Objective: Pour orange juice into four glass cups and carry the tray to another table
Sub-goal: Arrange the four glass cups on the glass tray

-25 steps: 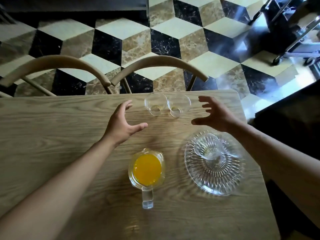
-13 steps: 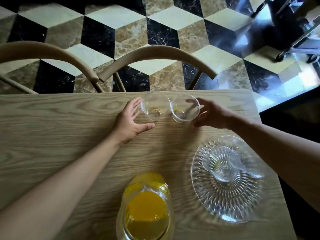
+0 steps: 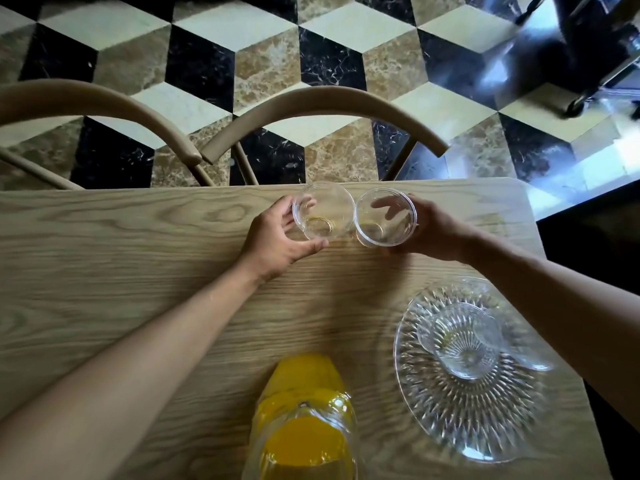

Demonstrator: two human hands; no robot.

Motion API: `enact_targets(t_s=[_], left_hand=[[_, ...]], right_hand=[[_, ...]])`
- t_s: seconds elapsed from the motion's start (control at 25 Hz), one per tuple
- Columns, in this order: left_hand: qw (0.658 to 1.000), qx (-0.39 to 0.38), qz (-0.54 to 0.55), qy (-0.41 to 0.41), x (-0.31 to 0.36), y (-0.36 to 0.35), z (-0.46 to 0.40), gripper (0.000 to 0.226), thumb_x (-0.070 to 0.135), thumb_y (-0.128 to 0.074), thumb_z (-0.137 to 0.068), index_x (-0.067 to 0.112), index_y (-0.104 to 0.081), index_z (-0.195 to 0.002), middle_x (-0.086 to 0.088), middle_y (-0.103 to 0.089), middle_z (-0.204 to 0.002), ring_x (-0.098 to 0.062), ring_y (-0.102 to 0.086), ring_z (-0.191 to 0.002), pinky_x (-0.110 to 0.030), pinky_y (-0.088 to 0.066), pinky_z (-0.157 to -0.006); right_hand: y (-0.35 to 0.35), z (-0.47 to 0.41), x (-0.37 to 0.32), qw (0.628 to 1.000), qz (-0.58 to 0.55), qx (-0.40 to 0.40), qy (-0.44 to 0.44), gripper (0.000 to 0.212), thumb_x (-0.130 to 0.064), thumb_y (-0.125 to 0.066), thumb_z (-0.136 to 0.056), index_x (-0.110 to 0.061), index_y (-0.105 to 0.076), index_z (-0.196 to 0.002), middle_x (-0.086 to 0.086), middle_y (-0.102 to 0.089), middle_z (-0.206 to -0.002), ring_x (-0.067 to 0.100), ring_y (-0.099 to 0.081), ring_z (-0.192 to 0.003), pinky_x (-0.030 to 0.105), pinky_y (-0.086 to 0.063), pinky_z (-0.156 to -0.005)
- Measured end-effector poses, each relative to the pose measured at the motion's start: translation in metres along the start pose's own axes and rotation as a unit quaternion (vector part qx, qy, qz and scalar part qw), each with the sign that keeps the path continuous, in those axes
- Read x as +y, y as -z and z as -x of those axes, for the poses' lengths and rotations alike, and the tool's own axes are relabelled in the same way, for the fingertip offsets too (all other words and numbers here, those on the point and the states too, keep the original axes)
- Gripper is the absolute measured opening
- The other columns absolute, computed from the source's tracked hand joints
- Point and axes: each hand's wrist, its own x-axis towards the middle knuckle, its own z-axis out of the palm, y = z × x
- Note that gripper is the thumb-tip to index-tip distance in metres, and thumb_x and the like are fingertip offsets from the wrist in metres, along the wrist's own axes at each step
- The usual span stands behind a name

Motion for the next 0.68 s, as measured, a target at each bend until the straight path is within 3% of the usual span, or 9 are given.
enact_targets(t_s=[0.12, 0.24, 0.36, 0.44, 0.56, 0.68], left_hand=[[1.0, 0.003, 0.004, 0.001, 0.011, 0.003, 0.003, 0.083, 0.002, -0.095, -0.067, 0.007, -0.056, -0.14, -0.007, -0.067, -0.137, -0.009, -0.062, -0.13, -0.018, -0.048, -0.108], [1.0, 0.015, -0.003, -0.001, 0.027, 0.011, 0.011, 0.082, 0.005, -0.095, -0.067, 0.011, -0.056, -0.139, -0.003, -0.068, -0.135, -0.005, -0.062, -0.129, -0.014, -0.048, -0.104], [1.0, 0.027, -0.001, -0.01, 0.058, 0.02, 0.025, 0.082, 0.007, -0.095, -0.067, 0.012, -0.056, -0.139, -0.001, -0.068, -0.134, -0.005, -0.063, -0.128, -0.015, -0.049, -0.104], [0.999, 0.025, -0.004, -0.021, 0.081, 0.026, 0.032, 0.08, 0.006, -0.094, -0.069, 0.013, -0.056, -0.138, -0.002, -0.067, -0.135, -0.008, -0.063, -0.129, -0.019, -0.049, -0.107], [0.999, 0.027, -0.02, -0.037, 0.12, 0.031, 0.047, 0.074, 0.004, -0.093, -0.07, 0.02, -0.056, -0.133, -0.002, -0.067, -0.134, -0.011, -0.062, -0.13, -0.028, -0.05, -0.111], [0.997, 0.056, -0.025, -0.054, 0.169, 0.027, 0.08, 0.075, 0.002, -0.091, -0.073, 0.011, -0.054, -0.138, -0.005, -0.066, -0.133, -0.013, -0.063, -0.127, -0.017, -0.053, -0.099]], right_hand=[[0.006, 0.005, -0.004, 1.0, -0.023, 0.015, 0.011, 0.074, -0.045, -0.09, -0.053, -0.056, -0.061, -0.12, 0.007, -0.068, -0.114, 0.033, -0.067, -0.105, 0.052, -0.056, -0.096], [0.015, 0.015, -0.015, 0.998, -0.042, 0.043, 0.029, 0.072, -0.037, -0.096, -0.057, -0.043, -0.061, -0.12, 0.013, -0.068, -0.119, 0.026, -0.066, -0.108, 0.038, -0.053, -0.096], [0.035, 0.032, -0.03, 0.994, -0.087, 0.06, 0.009, 0.068, -0.031, -0.098, -0.059, -0.043, -0.065, -0.117, 0.002, -0.07, -0.119, 0.013, -0.065, -0.103, 0.032, -0.052, -0.095], [0.042, 0.044, -0.04, 0.994, -0.088, 0.058, 0.011, 0.068, -0.036, -0.095, -0.059, -0.032, -0.066, -0.12, -0.007, -0.069, -0.119, 0.004, -0.063, -0.1, 0.027, -0.051, -0.091], [0.057, 0.062, -0.057, 0.994, -0.083, 0.069, 0.032, 0.085, -0.058, -0.09, -0.053, -0.021, -0.067, -0.126, -0.007, -0.069, -0.124, 0.011, -0.065, -0.107, 0.021, -0.055, -0.088], [0.083, 0.094, -0.083, 0.991, -0.079, 0.081, 0.068, 0.093, -0.063, -0.09, -0.052, -0.018, -0.067, -0.13, -0.002, -0.07, -0.128, 0.012, -0.066, -0.11, 0.011, -0.051, -0.08]])
